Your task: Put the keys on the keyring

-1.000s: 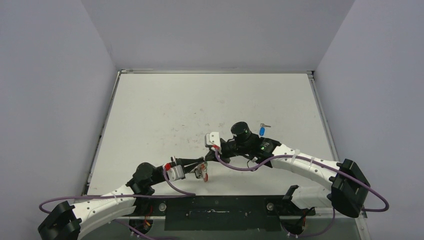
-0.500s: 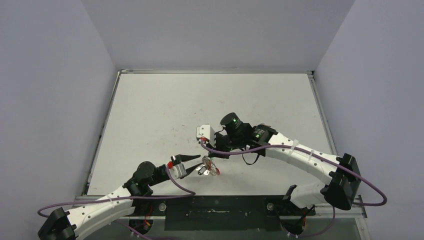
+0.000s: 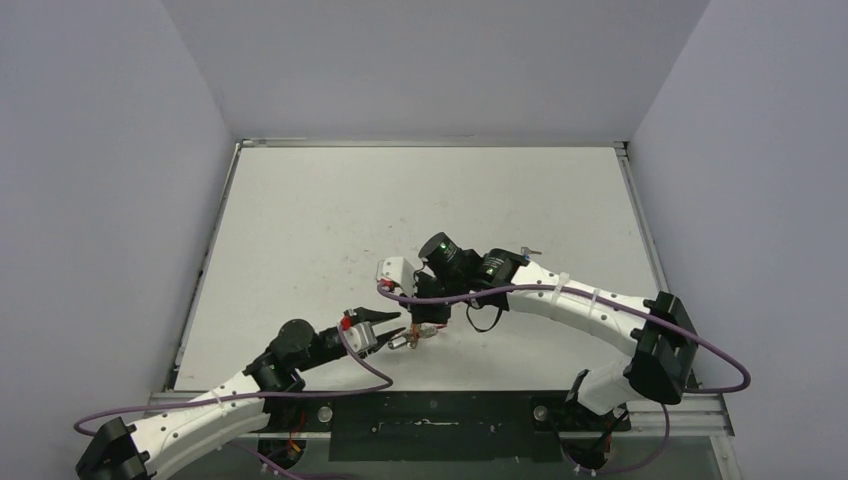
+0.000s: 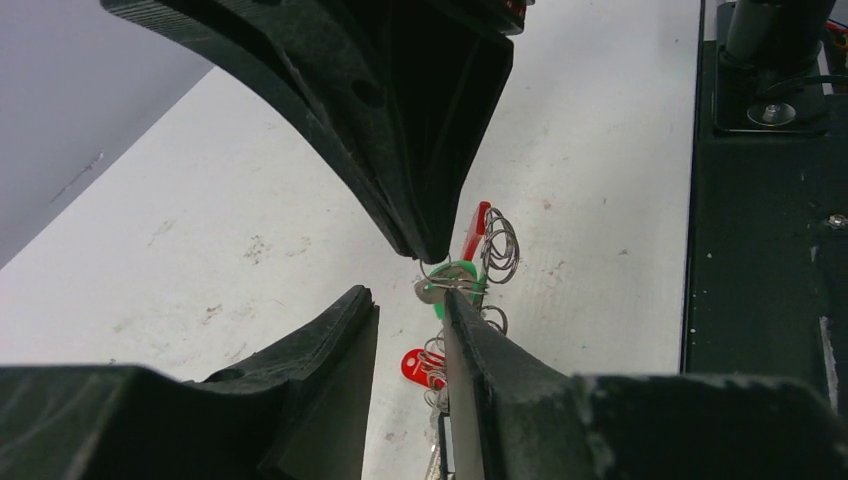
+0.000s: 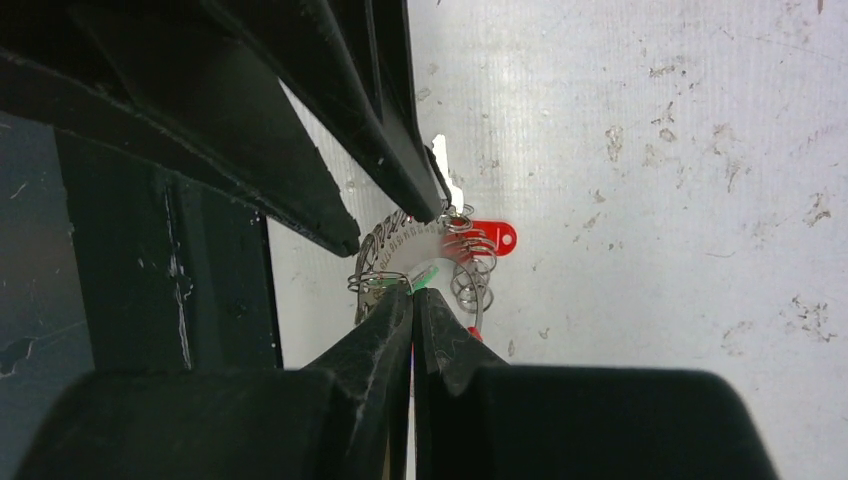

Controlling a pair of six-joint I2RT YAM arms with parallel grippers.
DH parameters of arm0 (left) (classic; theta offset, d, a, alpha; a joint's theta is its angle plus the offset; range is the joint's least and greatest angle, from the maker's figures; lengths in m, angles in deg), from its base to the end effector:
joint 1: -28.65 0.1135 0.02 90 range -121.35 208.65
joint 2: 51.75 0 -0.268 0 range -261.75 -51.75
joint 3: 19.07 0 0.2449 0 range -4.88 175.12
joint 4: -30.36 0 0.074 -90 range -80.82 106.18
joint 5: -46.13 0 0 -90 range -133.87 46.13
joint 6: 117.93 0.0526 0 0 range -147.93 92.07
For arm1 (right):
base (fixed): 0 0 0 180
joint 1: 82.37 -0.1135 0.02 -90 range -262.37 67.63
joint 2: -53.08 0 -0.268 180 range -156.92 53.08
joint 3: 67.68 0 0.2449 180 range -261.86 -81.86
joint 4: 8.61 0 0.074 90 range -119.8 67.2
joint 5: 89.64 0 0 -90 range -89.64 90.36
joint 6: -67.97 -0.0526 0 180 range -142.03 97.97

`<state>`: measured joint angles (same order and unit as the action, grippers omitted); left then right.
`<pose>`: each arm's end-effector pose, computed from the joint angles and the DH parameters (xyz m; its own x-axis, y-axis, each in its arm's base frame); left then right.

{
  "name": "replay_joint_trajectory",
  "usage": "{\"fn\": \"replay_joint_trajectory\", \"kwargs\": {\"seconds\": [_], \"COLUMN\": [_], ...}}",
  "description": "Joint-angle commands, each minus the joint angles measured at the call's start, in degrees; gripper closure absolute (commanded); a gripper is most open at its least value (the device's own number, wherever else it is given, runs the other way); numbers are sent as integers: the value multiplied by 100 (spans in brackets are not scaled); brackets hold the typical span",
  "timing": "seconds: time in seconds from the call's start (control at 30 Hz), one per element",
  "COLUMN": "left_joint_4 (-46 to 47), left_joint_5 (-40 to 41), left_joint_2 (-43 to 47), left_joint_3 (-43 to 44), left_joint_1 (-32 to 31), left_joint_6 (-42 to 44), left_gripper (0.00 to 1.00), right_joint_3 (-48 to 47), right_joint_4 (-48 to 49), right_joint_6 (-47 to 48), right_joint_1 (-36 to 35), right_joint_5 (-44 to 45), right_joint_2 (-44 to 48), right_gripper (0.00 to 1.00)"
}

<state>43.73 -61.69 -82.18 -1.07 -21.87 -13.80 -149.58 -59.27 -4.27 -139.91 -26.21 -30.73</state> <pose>0.0843 -0.1277 0.1986 0.2370 0.0778 -0.9684 0.8987 0.3611 0.2490 0.1462 0.2737 0.2757 -0.1312 -0.7146 -0.6872 -0.9877 0.0343 0.1529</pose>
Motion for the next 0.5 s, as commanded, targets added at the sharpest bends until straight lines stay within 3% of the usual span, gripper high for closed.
{"fn": "replay_joint_trajectory", "kwargs": {"seconds": [0.0, 0.17, 0.47], "left_joint_4": [-82, -462, -1829], "left_joint_5": [-112, -45, 961], "left_joint_2": [-17, 29, 472], "left_joint_3": [224, 278, 490], "left_joint_1": [-1, -4, -10], "left_joint_6": [-347, -885, -2372], "left_gripper": [71, 71, 71], "right_joint_3": [-200, -270, 48], "right_joint_4": [543, 682, 1154], "right_joint_6": [-317, -502, -1038], "right_joint_1": [-21, 18, 138], "right_joint_5": [-57, -176, -456], "right_joint_2": [-223, -593, -977], "right_gripper": [100, 100, 100]}}
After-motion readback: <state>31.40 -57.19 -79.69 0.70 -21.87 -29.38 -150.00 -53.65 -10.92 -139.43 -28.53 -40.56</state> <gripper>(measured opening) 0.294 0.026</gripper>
